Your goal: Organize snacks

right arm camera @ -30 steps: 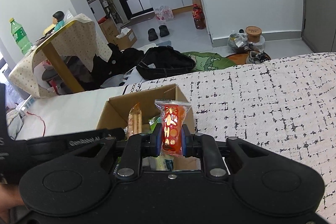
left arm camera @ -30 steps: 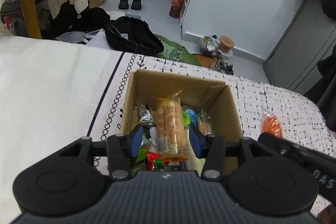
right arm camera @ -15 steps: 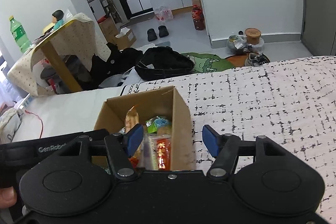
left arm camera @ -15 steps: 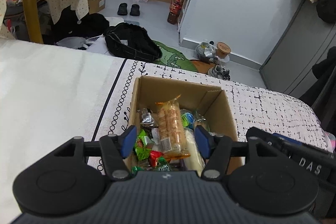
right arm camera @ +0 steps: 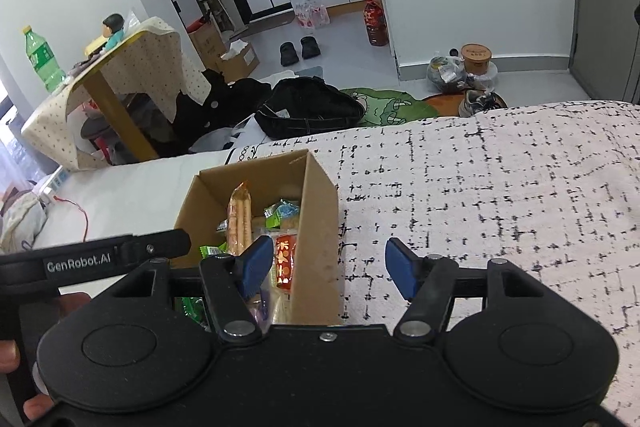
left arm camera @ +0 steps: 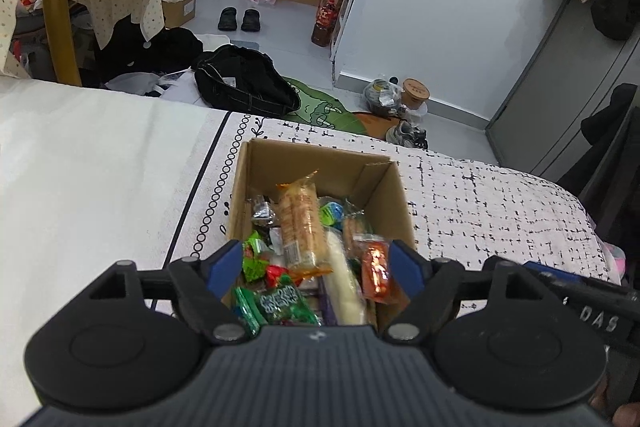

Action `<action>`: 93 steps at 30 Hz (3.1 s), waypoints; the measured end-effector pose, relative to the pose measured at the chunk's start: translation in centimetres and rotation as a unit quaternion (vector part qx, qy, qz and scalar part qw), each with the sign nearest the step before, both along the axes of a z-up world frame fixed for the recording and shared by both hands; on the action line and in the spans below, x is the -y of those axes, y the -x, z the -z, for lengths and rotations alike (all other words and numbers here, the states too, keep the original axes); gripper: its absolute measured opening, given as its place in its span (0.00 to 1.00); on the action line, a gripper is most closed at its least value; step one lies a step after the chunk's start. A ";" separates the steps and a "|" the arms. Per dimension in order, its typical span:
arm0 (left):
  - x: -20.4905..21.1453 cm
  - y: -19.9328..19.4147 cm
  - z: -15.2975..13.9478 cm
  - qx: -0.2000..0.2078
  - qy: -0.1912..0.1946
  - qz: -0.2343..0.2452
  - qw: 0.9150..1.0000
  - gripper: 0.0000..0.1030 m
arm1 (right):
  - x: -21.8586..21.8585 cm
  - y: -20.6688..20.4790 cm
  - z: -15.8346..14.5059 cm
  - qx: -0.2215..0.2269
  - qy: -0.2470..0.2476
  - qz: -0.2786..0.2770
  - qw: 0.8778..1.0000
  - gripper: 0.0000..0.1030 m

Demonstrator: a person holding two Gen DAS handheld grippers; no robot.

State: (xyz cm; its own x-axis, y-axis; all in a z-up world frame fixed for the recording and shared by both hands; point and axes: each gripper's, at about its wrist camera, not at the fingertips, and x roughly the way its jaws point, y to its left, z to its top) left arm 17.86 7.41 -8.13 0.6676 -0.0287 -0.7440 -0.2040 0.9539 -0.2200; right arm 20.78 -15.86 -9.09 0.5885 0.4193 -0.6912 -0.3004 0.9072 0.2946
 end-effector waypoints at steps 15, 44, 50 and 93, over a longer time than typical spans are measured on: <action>3.9 3.7 -4.4 0.017 -0.031 0.038 0.999 0.95 | 6.5 2.6 -3.9 0.019 -0.008 0.010 1.000 0.70; 6.9 11.3 -8.8 0.036 -0.062 0.059 0.996 1.00 | 12.3 9.2 -7.5 0.059 -0.013 0.030 0.998 1.00; 7.9 12.9 -9.3 0.041 -0.063 0.065 0.995 1.00 | 12.4 10.6 -7.8 0.059 -0.007 0.026 0.998 1.00; 10.1 14.9 -10.1 0.047 -0.071 0.040 0.996 1.00 | 13.1 12.4 -8.1 0.057 0.033 -0.002 0.998 1.00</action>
